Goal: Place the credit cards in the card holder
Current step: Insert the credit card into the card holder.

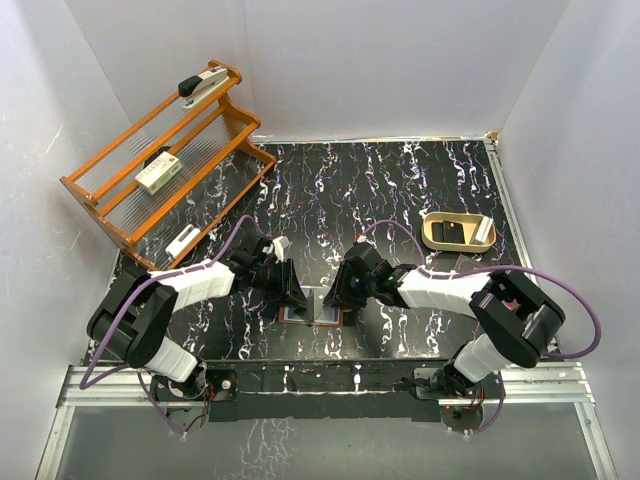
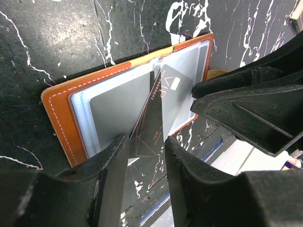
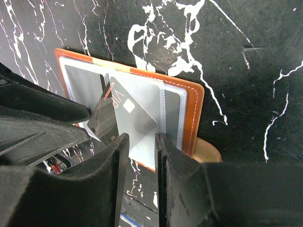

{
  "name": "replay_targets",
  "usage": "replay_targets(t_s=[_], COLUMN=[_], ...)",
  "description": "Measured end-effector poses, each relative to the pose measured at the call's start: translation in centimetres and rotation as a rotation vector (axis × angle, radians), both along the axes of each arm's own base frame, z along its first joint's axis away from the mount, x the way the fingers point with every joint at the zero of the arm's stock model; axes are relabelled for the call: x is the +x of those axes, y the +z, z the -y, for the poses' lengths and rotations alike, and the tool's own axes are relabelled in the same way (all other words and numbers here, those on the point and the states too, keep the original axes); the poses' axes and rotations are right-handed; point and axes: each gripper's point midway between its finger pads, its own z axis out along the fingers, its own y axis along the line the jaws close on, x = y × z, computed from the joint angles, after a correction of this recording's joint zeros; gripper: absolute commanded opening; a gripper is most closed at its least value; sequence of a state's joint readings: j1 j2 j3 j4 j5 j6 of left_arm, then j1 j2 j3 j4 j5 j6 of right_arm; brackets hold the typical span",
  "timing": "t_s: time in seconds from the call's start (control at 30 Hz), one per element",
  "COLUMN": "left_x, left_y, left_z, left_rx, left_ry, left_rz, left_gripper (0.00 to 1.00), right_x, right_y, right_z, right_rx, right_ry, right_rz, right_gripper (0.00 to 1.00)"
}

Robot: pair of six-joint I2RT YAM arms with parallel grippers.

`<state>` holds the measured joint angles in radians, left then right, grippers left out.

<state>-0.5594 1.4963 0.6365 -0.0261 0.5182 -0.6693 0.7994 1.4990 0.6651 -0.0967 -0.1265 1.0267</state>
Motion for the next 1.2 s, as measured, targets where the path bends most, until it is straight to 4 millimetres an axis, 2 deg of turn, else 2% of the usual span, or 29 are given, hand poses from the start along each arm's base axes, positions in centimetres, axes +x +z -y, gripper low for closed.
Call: replay_targets(t_s=[0.57, 0.87, 1.03, 1.2], left_x=[-0.5, -1.1, -1.5, -1.8], left_y=[0.0, -0.1, 0.2, 0.8], left_z=[0.4, -0.3, -1.5, -2.4], left_rx=[-0.043, -0.004, 0.056, 0.092], left_ry=[-0.013, 0.007, 0.048, 0.084], left_rz=[-0.021, -0.042, -0.058, -0.056], left_gripper=[0.35, 0.37, 0.36, 0.35], right_x=[1.0, 1.1, 1.0, 0.4], right_y=[0.0, 0.0, 0.1, 0.5], right_z=[-1.3, -1.6, -1.2, 0.3], right_rx=[0.044, 0.052, 0.006, -0.093], right_ry=[-0.015, -0.013, -0.002, 0.028], right_rz=[0.015, 0.028, 0.037, 0.038], right_gripper=[0.27, 0.26, 0.28, 0.3])
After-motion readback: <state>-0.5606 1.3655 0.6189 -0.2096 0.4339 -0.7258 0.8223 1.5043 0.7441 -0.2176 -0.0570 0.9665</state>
